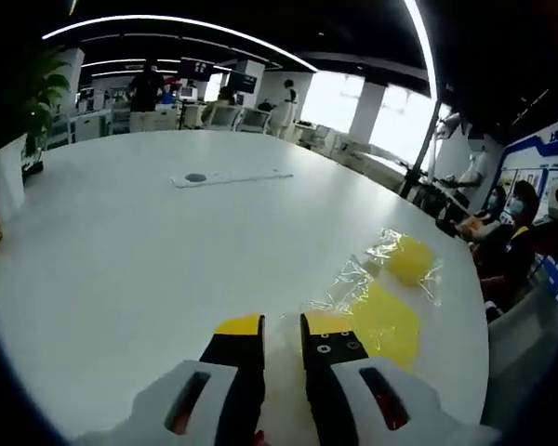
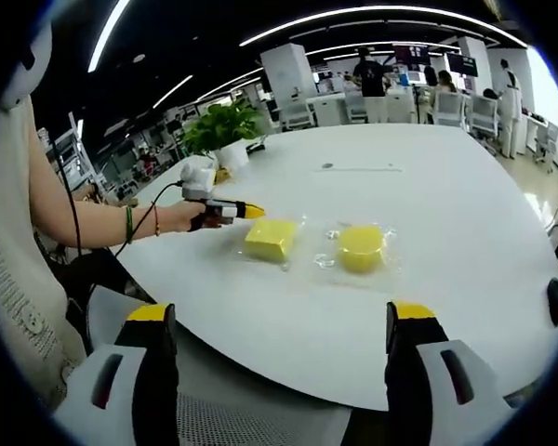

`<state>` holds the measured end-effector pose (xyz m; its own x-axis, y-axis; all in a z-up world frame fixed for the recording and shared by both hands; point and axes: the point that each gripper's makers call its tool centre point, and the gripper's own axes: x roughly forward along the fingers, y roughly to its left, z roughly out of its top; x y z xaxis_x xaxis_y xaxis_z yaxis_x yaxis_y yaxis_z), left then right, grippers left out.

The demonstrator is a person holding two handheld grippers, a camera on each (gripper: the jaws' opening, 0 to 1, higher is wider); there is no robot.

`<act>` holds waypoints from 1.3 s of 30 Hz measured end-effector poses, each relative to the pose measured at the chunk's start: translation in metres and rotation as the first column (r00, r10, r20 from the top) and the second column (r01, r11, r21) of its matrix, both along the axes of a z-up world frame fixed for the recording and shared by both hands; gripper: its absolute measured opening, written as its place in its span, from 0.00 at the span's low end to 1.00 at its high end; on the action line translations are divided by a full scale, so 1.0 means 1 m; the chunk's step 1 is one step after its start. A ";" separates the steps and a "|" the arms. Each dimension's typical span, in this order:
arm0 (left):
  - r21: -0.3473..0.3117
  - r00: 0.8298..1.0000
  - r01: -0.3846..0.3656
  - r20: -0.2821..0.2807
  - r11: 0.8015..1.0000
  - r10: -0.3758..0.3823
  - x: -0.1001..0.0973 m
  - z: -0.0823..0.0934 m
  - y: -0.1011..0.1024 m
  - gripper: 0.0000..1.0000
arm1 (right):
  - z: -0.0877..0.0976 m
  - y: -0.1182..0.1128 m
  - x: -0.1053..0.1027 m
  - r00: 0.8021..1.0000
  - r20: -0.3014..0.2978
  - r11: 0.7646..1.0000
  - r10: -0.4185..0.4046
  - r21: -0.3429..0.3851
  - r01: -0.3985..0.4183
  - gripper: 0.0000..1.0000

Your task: Compare the silicone blocks by pressing each to a similar depth, holding the contact briefly, and releasing to observe deformation and rebound differences across the visible hardness samples.

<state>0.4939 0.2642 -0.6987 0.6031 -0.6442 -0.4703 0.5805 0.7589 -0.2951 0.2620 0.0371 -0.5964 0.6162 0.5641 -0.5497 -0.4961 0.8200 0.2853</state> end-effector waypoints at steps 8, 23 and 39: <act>-0.083 0.998 -0.051 0.028 0.995 0.054 -0.032 0.043 0.012 0.30 | 0.011 -0.003 0.005 0.999 0.042 0.999 0.020 0.025 -0.021 0.88; -0.108 0.983 -0.110 0.137 0.988 0.124 -0.153 0.121 0.010 0.52 | 0.045 -0.020 0.022 0.979 0.201 0.982 0.015 0.182 -0.052 0.84; -0.100 0.981 -0.153 0.101 0.983 0.163 -0.196 0.137 -0.012 0.67 | 0.041 -0.054 0.018 0.978 0.209 0.967 0.009 0.246 -0.062 0.84</act>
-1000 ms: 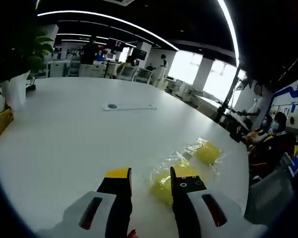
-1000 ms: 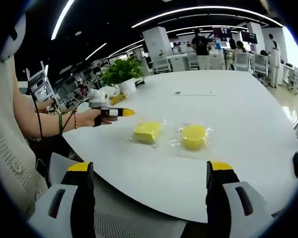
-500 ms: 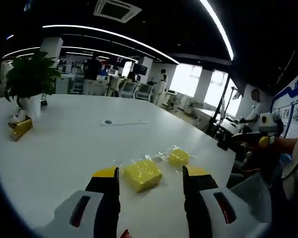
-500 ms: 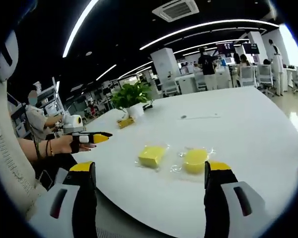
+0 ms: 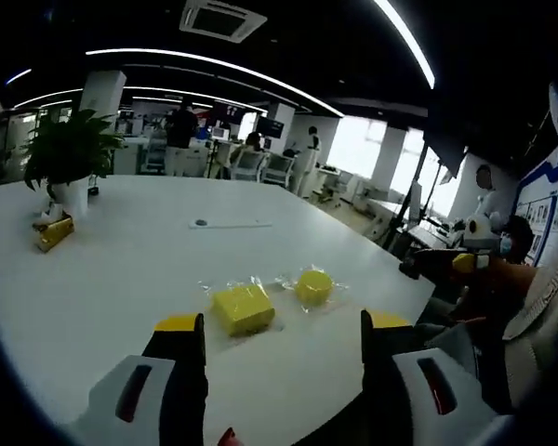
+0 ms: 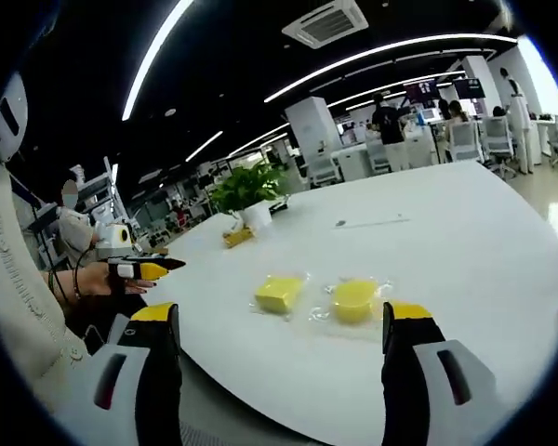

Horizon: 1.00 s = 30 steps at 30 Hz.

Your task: Compare the silicone blocks by pressing each to a similar depth, holding the contact briefly, and releasing to observe deformation and rebound differences across the visible hardness samples.

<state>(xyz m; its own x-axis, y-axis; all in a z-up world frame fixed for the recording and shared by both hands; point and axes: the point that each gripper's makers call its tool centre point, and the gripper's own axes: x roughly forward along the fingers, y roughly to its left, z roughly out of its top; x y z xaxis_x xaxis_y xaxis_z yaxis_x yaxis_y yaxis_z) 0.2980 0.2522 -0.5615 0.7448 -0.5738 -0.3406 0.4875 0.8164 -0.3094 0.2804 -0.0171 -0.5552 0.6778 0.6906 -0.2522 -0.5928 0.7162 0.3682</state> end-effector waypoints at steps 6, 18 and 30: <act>-0.175 0.998 -0.051 -0.051 0.983 0.043 0.014 0.024 -0.027 0.68 | -0.004 -0.010 -0.001 1.000 -0.003 0.999 -0.005 0.040 0.005 0.84; -0.486 0.977 -0.132 -0.210 0.864 0.030 0.064 0.045 -0.099 0.76 | -0.007 -0.024 0.000 1.000 -0.012 0.996 0.006 0.091 -0.005 0.82; -0.564 0.937 -0.226 -0.348 0.794 0.019 0.121 0.020 -0.155 0.77 | -0.014 -0.040 0.011 0.999 -0.043 0.990 -0.016 0.136 0.022 0.82</act>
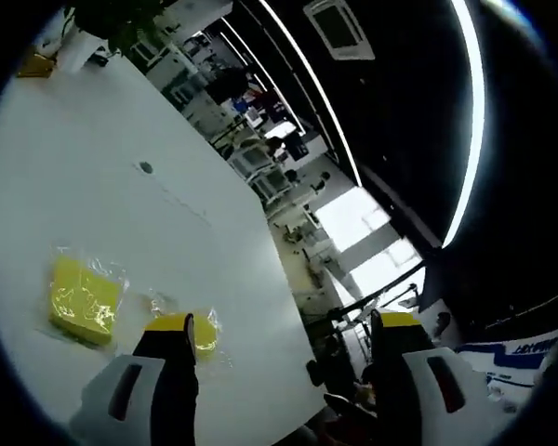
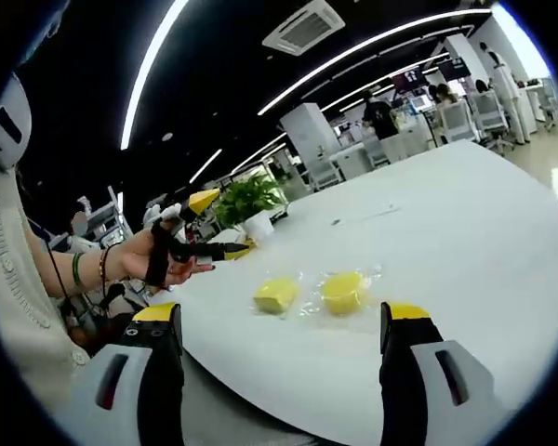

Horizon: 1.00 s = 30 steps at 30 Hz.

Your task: Compare the silicone blocks by pressing each to a similar depth, holding the contact briefly, and releasing to observe deformation and rebound differences across the visible hardness samples.

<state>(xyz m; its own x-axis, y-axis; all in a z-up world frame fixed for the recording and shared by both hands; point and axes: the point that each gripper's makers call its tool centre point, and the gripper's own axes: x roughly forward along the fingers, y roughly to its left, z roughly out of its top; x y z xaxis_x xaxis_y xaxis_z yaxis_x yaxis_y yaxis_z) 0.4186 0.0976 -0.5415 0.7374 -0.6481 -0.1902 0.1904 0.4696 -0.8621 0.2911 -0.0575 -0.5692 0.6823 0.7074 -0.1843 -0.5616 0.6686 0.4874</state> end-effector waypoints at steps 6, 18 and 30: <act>-0.151 0.981 -0.124 -0.164 0.981 0.098 0.033 -0.027 -0.005 0.75 | -0.004 -0.004 0.012 1.000 -0.015 1.000 -0.013 0.012 0.013 0.82; -0.046 0.952 -0.127 -0.286 0.991 0.108 0.056 -0.102 -0.014 0.77 | -0.022 -0.008 0.035 0.997 -0.070 1.000 -0.017 0.015 0.018 0.81; 0.031 0.936 -0.092 -0.338 0.995 0.097 0.063 -0.152 -0.016 0.75 | -0.032 0.001 0.057 0.994 -0.106 1.000 0.006 0.030 -0.002 0.79</act>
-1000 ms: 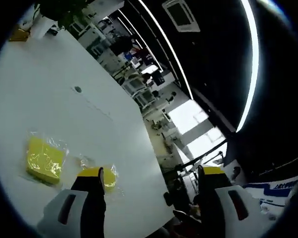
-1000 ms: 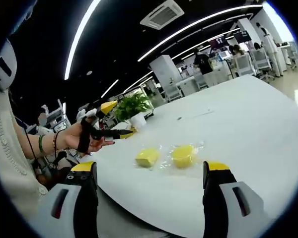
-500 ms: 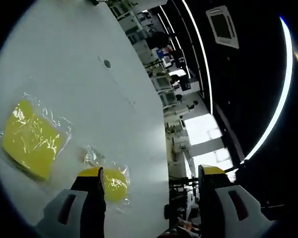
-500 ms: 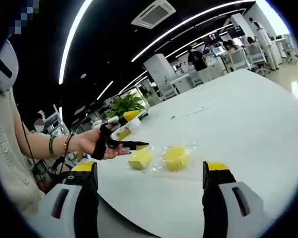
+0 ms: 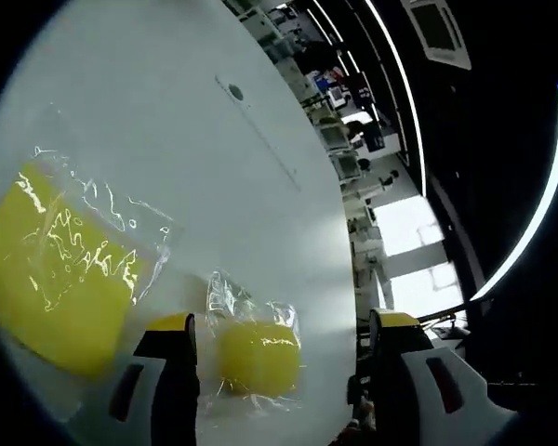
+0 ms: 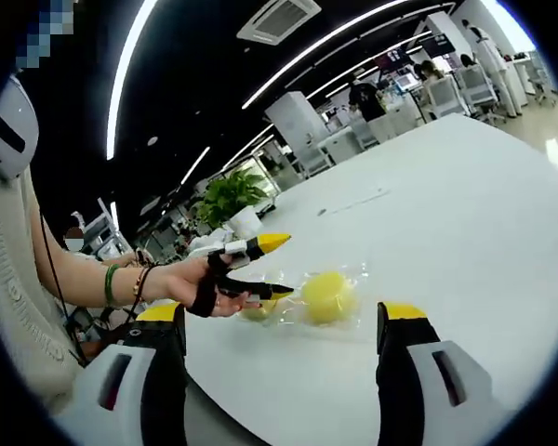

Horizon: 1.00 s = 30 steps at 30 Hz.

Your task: Compare the silicone blocks by pressing each to a similar depth, holding the contact briefly, and releasing to observe deformation and rebound differences across the visible hardness samples.

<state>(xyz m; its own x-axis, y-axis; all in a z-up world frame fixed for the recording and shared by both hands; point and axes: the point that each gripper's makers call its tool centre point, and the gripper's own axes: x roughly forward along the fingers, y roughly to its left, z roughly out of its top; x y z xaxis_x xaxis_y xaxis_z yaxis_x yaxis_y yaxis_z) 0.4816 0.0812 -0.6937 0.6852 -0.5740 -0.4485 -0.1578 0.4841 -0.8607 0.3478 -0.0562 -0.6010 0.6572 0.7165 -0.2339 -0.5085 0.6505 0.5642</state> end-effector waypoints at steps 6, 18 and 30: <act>0.007 1.000 0.003 -0.008 1.000 -0.003 0.004 -0.013 -0.001 0.66 | -0.003 0.004 0.007 1.000 -0.013 1.000 0.010 0.009 -0.010 0.77; 0.136 1.000 0.023 0.001 0.990 -0.023 0.008 -0.033 -0.002 0.33 | -0.012 0.005 0.012 0.999 -0.042 0.999 0.033 -0.002 -0.034 0.74; 0.204 1.000 -0.003 0.002 0.979 0.003 0.013 -0.047 0.008 0.07 | -0.022 0.004 0.012 0.997 -0.071 0.999 0.042 -0.006 -0.042 0.72</act>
